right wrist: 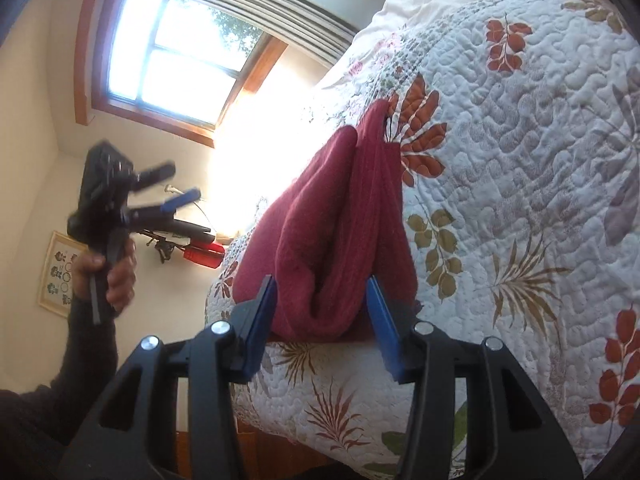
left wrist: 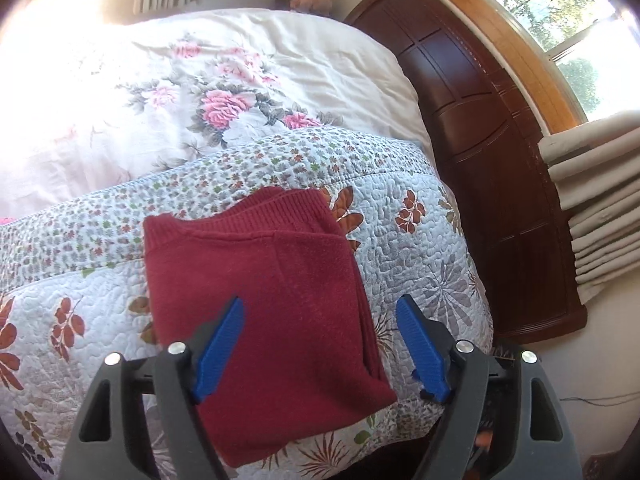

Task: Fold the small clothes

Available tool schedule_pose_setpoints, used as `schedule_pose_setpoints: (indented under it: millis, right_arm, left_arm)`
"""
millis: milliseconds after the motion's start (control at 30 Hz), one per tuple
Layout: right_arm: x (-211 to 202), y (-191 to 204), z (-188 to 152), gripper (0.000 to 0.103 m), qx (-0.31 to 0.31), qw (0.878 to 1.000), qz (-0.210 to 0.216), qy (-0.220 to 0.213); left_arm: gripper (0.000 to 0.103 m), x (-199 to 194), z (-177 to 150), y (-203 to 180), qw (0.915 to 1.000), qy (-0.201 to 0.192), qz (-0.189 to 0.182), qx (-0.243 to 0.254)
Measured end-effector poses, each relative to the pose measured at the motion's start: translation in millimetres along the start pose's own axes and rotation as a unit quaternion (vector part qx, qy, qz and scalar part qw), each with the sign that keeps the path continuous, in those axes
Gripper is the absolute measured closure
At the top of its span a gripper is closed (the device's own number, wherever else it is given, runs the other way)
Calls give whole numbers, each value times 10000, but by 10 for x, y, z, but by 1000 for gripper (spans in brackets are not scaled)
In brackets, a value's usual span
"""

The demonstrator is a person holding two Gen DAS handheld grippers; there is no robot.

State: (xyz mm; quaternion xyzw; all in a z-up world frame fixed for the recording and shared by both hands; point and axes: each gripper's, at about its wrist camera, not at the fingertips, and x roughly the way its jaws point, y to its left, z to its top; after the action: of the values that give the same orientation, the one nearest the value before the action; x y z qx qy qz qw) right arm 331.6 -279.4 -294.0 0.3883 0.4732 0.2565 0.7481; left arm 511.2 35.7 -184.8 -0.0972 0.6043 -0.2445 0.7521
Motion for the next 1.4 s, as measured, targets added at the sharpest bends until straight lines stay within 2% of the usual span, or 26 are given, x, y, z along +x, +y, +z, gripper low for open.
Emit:
schedule_pose_setpoints:
  millis: [100,233,367,400,433,533,600,633,767,867,967,1000,1033,1067,1100,1167,1233,1267,1333,1400]
  right_arm:
    - [168,22,454,56,-41,9994,281,199]
    - [760,11,930,53,7,9973,300,663]
    - [1298,-66,1181,52,27,9944,-67,1055]
    - [1387,-49,1206,66,-37,9931,-54,1169]
    - [1435,-7,1232,91,-162,9922,-93,1229]
    - [1339,137,1377,95,-558,9949,-128,830]
    - [1320,66,1528,95,-412,9976,-170,530]
    - [1386,-16,1598,95,-313,9977,-334,492]
    - [1805,-248,1638,95,-311,9924,-829,859]
    - [1793,-240,1628,94,-278,9933,-750,829]
    - [1673,-154,1601,75,-260,9937,-653,867]
    - [1651,-120,1578,64,-316,9931,-670,910]
    - [1654,-91,1550,63,-380,9920,-674,995]
    - [1665,-65,1520,68,-419,9909,-670,1092]
    - [1684,-51,1515,92,-472,9898,-745,1117]
    - [1702,-67,1561,94,-418,9905,-865,988]
    - [1732,-200,1601,94,-135,9911,-943,929]
    - [1723,-235,1580,92,-46,9914,-955,896]
    - [1567,-194,1474,74,-57,9938,-818,748]
    - [1209,-107,1249,62,-95,9972,-609,415]
  left_arm:
    - [25,-26,-415,246,9997,-84,-141,-191]
    - [25,36,-890,488,9967,-218,-433,-656]
    - [25,24,-1191,526,9950,-408,-532,-745]
    - [25,19,-1243,530,9944,-444,-590,-760]
    - [25,15,-1293,526,9942,-462,-620,-743]
    - [25,-1,-1422,490,9957,-473,-585,-549]
    - [25,26,-1490,472,9965,-400,-592,-435]
    - [25,66,-1509,474,9968,-325,-605,-408]
    - [25,208,-1559,463,9974,-82,-597,-407]
    - [25,172,-1545,323,9977,-54,-665,-146]
    - [25,69,-1489,175,9961,-164,-861,77]
    - [25,43,-1462,124,9952,-197,-952,150]
    - [25,35,-1434,68,9937,-191,-1078,226]
    - [25,48,-1415,12,9921,-144,-1207,300]
    - [25,81,-1409,-43,9910,-82,-1275,392]
    - [25,202,-1421,-109,9899,139,-1310,517]
    - [25,378,-1472,-84,9883,441,-1406,386]
    - [25,440,-1517,-27,9875,458,-1496,192]
    - [25,565,-1623,179,9818,434,-1766,-555]
    - [24,611,-1715,390,9742,121,-1871,-1254]
